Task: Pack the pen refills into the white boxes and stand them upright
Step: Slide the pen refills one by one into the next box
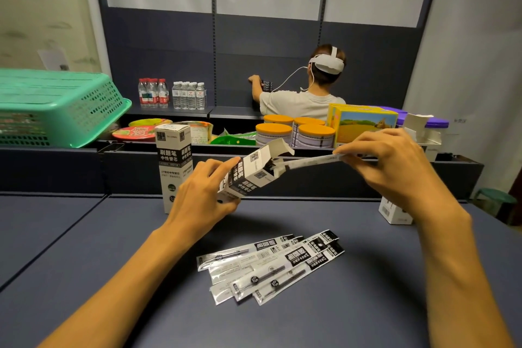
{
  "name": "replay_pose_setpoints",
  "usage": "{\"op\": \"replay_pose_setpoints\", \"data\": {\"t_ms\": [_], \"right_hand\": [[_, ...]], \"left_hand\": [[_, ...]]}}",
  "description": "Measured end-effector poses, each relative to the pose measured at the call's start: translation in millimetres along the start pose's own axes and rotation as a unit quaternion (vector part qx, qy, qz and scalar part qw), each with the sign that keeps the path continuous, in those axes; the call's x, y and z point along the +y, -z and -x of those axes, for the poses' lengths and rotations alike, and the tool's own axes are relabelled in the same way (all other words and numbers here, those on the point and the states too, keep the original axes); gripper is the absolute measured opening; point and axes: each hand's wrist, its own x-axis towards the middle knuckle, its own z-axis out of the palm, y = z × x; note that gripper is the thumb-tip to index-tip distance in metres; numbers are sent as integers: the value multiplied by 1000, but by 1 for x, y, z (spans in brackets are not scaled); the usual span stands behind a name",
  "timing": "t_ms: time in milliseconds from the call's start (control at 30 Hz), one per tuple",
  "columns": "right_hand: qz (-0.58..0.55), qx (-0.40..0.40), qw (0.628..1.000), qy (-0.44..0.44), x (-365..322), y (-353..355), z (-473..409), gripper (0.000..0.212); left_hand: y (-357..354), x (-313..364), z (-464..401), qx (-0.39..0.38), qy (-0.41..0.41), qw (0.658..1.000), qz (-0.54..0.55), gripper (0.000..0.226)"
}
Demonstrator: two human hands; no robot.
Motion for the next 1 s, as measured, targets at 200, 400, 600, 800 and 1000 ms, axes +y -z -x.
{"op": "replay_pose_setpoints", "data": {"t_ms": [200,400,600,800,1000], "right_hand": [[-24,-13,1000,9,-5,0,-1,22],[-40,16,999,-8,4,6,4,25],[-58,-3,998,-21,6,6,5,26],[-11,-21,1000,5,-11,-9,-4,21],[40,-3,998,40,-29,-20,-7,21]], "left_hand": [[0,1,0,1,-6,1000,0,83],[-1,2,0,-4,-1,1000,2,83],[-1,2,0,-5,-5,1000,2,84],[-3,5,0,-11,-16,1000,4,83],[-3,7,0,-14,-28,1000,2,83]]}}
